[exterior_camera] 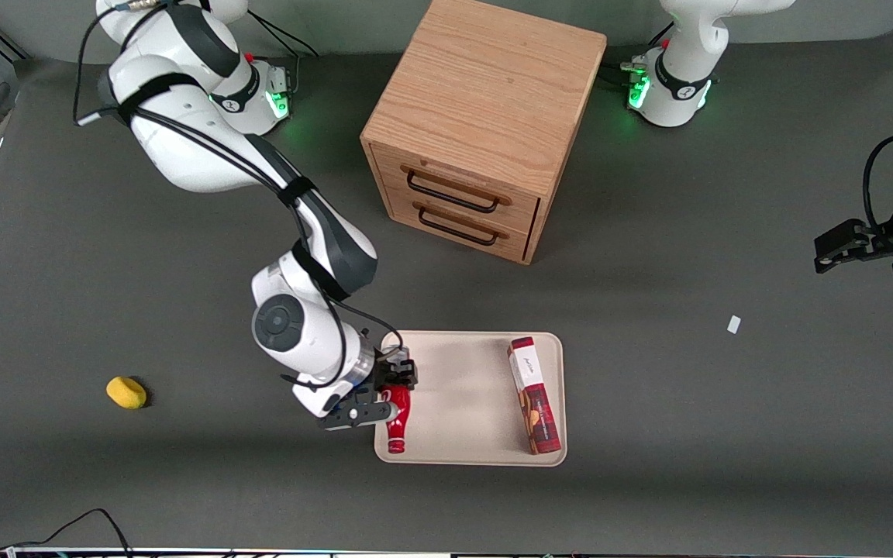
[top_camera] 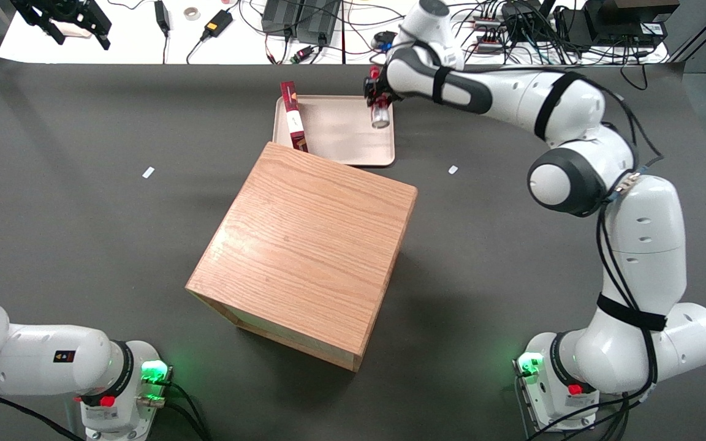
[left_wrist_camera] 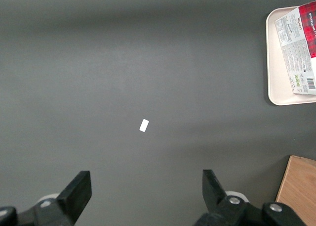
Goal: Place coke bottle on tray
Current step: 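Lift the bottle and carry it over the cream tray, then lower the bottle onto the tray beside the biscuit box and open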
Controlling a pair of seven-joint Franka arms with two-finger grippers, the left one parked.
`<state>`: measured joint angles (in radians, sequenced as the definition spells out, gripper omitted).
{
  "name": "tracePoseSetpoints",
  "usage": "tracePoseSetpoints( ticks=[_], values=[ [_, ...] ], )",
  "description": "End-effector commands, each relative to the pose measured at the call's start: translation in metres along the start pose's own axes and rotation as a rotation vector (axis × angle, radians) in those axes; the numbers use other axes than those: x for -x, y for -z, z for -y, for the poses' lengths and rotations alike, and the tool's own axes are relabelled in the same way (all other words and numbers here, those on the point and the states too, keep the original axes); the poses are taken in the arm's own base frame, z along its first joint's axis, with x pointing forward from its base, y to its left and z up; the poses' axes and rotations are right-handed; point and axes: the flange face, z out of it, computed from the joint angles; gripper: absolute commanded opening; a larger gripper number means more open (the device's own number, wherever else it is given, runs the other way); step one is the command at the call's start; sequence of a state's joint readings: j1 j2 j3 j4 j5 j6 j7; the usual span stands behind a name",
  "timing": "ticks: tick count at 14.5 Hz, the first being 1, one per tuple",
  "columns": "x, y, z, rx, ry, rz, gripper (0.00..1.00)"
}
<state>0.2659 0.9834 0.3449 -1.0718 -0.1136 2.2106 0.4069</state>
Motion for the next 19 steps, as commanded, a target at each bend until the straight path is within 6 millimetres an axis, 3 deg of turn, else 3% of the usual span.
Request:
tracePoseSetpoints(
  ticks=[1, 3, 4, 7, 9, 10, 11, 12, 19],
  values=[
    [-0.005, -0.026, -0.003, -0.003, -0.008, -0.028, 0.13],
    [-0.002, -0.048, -0.01, -0.007, -0.022, -0.029, 0.18],
    [-0.003, -0.051, -0.015, 0.002, -0.027, -0.035, 0.32],
    [0.0, -0.063, -0.021, 0.008, -0.039, -0.046, 0.41],
    [0.002, -0.069, -0.023, 0.006, -0.042, -0.06, 0.53],
    [0.002, -0.07, -0.023, 0.002, -0.046, -0.068, 0.65],
    [0.003, -0.07, -0.023, 0.0, -0.046, -0.071, 0.89],
    [0.003, -0.071, -0.022, -0.004, -0.038, -0.092, 1.0],
    [0.005, -0.077, -0.034, 0.025, -0.016, -0.117, 1.0]
  ],
)
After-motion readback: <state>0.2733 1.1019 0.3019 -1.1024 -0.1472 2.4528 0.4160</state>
